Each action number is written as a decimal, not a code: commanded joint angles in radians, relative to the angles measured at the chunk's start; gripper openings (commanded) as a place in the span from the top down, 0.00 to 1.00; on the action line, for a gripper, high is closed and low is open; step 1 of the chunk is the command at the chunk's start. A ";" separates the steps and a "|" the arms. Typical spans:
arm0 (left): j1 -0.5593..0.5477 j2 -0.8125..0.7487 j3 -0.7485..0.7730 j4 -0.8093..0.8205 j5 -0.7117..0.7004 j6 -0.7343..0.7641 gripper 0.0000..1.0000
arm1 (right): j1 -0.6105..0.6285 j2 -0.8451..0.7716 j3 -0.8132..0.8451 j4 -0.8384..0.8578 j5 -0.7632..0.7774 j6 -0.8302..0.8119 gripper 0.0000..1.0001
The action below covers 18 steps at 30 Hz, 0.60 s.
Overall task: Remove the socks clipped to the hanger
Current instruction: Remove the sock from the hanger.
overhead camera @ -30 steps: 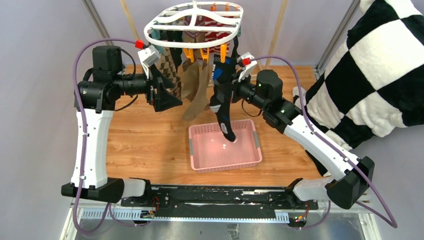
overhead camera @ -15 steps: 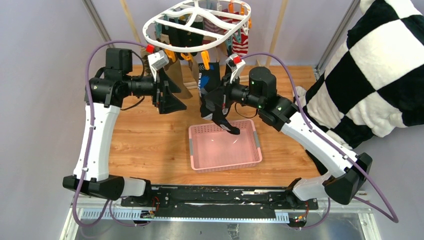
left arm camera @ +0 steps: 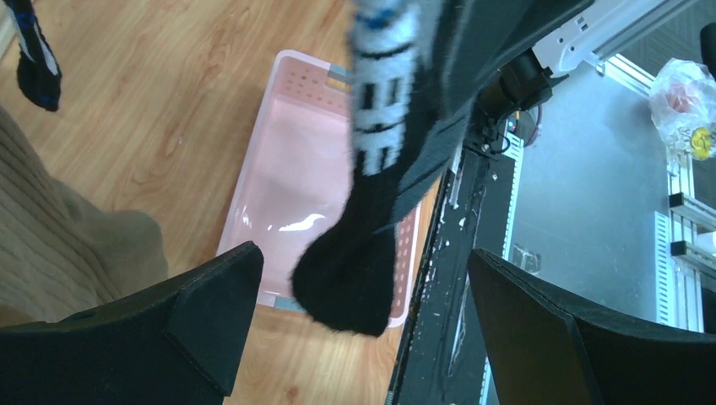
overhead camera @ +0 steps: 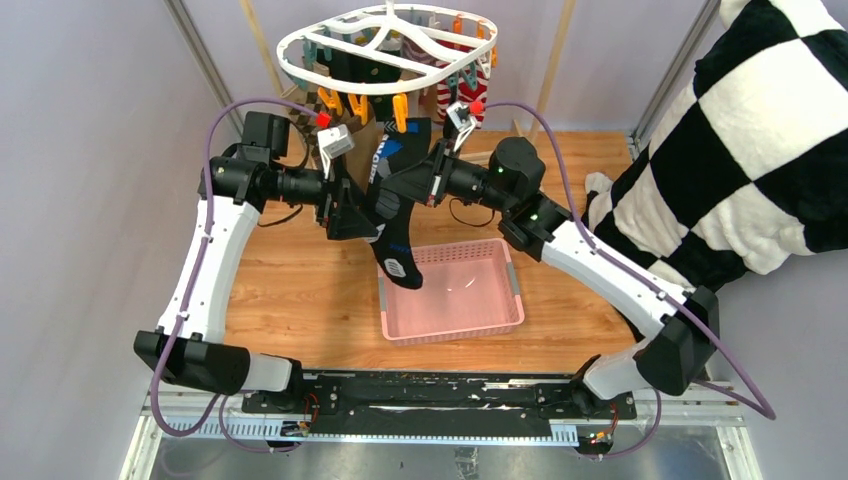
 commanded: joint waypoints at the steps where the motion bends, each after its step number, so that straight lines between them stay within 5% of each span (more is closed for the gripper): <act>1: -0.007 -0.026 -0.026 -0.004 0.057 0.043 0.00 | 0.025 0.041 -0.008 0.181 -0.009 0.142 0.99; 7: -0.007 -0.021 -0.049 -0.004 0.040 0.050 0.01 | 0.043 0.094 0.019 0.225 -0.021 0.201 1.00; 10: -0.007 -0.034 -0.066 -0.004 0.016 0.054 0.17 | 0.046 0.095 0.019 0.236 -0.024 0.204 0.99; 12: -0.005 -0.041 -0.078 -0.004 0.003 0.055 0.34 | 0.046 0.086 0.005 0.231 -0.010 0.198 0.97; 16: 0.003 -0.051 -0.065 -0.005 -0.046 0.034 0.93 | 0.045 0.067 -0.013 0.195 0.004 0.169 0.72; 18: 0.007 -0.065 -0.054 -0.006 -0.087 0.032 1.00 | 0.044 0.041 -0.020 0.138 0.034 0.121 0.59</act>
